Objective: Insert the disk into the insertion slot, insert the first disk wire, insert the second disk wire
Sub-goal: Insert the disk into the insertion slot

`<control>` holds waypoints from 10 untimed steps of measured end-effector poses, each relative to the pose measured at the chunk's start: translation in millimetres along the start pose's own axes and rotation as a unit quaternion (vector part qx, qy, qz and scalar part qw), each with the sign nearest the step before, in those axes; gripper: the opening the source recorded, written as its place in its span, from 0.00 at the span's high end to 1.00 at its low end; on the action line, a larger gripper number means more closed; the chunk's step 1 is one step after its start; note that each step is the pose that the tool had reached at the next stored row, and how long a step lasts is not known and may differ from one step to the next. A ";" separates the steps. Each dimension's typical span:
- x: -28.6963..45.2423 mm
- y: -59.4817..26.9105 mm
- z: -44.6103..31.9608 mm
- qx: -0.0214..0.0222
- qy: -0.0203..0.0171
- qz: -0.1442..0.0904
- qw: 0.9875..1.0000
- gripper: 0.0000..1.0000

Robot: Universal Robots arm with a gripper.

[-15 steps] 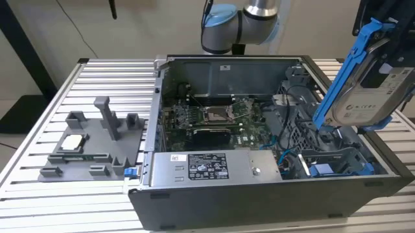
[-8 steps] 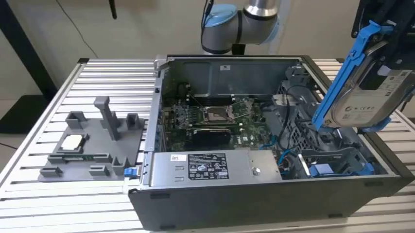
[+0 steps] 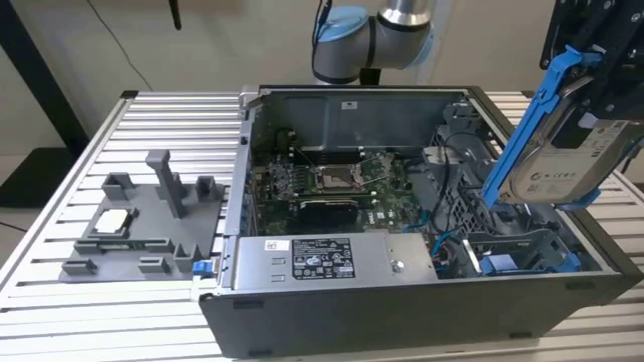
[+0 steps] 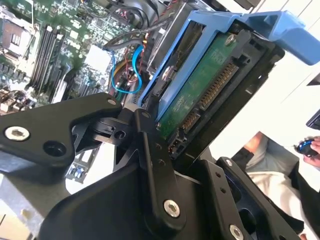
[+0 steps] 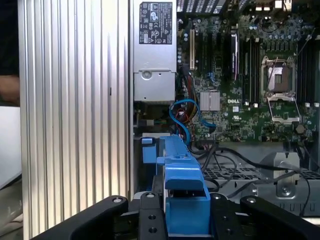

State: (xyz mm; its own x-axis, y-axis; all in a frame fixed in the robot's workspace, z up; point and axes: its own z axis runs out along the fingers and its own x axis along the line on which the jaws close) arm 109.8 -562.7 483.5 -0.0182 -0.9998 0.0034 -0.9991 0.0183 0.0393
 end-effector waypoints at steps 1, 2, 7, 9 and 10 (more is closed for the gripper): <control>0.0 -0.1 0.9 0.000 0.000 0.000 1.000 0.68; 0.0 -0.2 1.7 0.000 0.000 0.000 1.000 0.68; 0.0 -0.5 5.9 0.000 0.000 0.000 1.000 0.68; 0.0 -0.6 7.6 0.000 0.000 0.000 1.000 0.68; 0.0 -0.7 8.4 0.000 0.000 0.000 1.000 0.68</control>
State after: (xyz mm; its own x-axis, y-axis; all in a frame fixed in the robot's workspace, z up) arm 110.2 -562.7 475.1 -0.0181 -0.9998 0.0033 -0.9991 0.0182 0.0393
